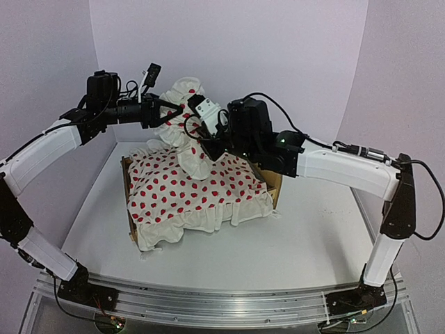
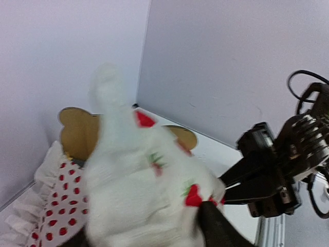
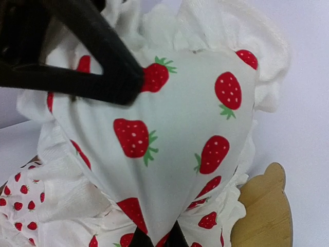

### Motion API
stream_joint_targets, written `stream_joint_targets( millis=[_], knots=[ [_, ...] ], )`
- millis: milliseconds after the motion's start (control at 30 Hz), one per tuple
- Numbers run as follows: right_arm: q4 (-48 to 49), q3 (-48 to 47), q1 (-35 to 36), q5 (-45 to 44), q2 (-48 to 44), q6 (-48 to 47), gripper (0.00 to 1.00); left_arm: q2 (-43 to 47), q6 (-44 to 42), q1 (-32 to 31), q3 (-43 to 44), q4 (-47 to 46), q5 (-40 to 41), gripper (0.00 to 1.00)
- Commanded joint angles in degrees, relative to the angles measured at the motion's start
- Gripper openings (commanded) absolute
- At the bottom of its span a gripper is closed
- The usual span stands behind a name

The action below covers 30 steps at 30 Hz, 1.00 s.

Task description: Set up the pet bed

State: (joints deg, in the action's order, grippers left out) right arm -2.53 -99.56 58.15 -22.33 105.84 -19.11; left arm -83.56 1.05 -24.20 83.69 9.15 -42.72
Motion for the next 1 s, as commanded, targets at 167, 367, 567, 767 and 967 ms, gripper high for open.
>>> stream_joint_targets(
  millis=[167, 367, 567, 767, 967],
  knots=[
    [-41.08, -29.18, -7.50, -14.30, 14.93, 17.02, 0.00, 2.15, -11.26, 4.00, 2.41, 0.15, 20.84, 0.99],
    [-43.27, -31.72, -10.50, -10.11, 19.55, 21.44, 0.00, 4.00, -12.84, 4.07, -0.72, 1.79, 22.48, 1.00],
    [-43.29, -32.94, -12.34, -11.67, 22.85, 21.65, 0.00, 5.11, -13.43, 4.07, -2.40, 2.10, 22.12, 1.00],
    [-43.28, -32.72, -13.41, -12.25, 24.63, 23.81, 0.46, 5.34, -13.57, 4.07, -2.96, 2.44, 21.89, 1.00],
    [-43.28, -35.96, -13.41, -9.87, 21.81, 22.80, 0.60, 5.85, -13.52, 4.06, -3.86, 3.06, 21.88, 1.00]
  ],
)
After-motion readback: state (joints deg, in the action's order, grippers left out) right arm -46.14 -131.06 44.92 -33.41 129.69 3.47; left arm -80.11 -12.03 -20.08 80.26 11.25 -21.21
